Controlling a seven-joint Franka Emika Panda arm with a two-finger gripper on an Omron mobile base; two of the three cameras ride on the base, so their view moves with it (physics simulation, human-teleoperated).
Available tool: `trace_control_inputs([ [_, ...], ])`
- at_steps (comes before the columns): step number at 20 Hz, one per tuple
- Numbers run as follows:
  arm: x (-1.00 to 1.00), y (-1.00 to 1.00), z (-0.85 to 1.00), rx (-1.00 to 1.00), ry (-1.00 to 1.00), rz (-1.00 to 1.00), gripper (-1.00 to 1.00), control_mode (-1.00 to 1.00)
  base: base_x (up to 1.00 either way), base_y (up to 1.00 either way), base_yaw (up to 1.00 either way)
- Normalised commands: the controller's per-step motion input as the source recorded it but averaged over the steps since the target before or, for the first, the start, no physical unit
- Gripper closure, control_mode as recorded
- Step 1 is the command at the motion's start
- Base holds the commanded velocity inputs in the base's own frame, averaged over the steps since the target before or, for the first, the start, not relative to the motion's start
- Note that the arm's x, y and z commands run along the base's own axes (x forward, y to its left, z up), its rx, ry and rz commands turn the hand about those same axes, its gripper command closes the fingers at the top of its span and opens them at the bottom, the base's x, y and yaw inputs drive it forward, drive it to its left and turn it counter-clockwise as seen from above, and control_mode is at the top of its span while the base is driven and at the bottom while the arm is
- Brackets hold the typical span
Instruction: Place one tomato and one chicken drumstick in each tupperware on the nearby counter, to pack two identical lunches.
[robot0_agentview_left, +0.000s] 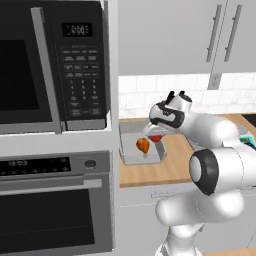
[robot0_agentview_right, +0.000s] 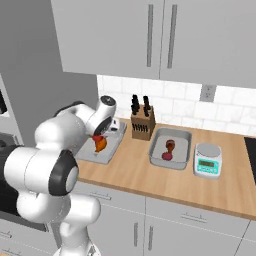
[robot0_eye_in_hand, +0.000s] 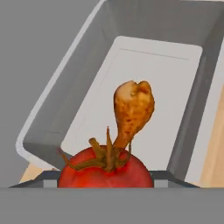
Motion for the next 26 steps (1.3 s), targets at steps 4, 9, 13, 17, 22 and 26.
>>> trace_control_inputs([
  [4, 0.45, 0.21, -0.64, 0.00, 0.04, 0.00, 1.00, -1.00, 0.00, 0.00, 0.00],
  [9, 0.37, 0.08, -0.47, 0.01, 0.00, 0.00, 1.00, -1.00, 0.00, 0.00, 0.00],
  [13, 0.42, 0.00, -0.50, 0.01, 0.00, 0.00, 1.00, -1.00, 0.00, 0.00, 0.00],
  [17, 0.01, 0.00, -0.30, 0.00, -0.02, 0.00, -1.00, -1.00, 0.00, 0.00, 0.00],
  [22, -0.44, 0.00, 0.00, 0.01, -0.09, 0.00, -1.00, -1.00, 0.00, 0.00, 0.00],
  [26, -0.50, 0.00, 0.13, 0.00, -0.10, 0.00, -1.00, -1.00, 0.00, 0.00, 0.00],
])
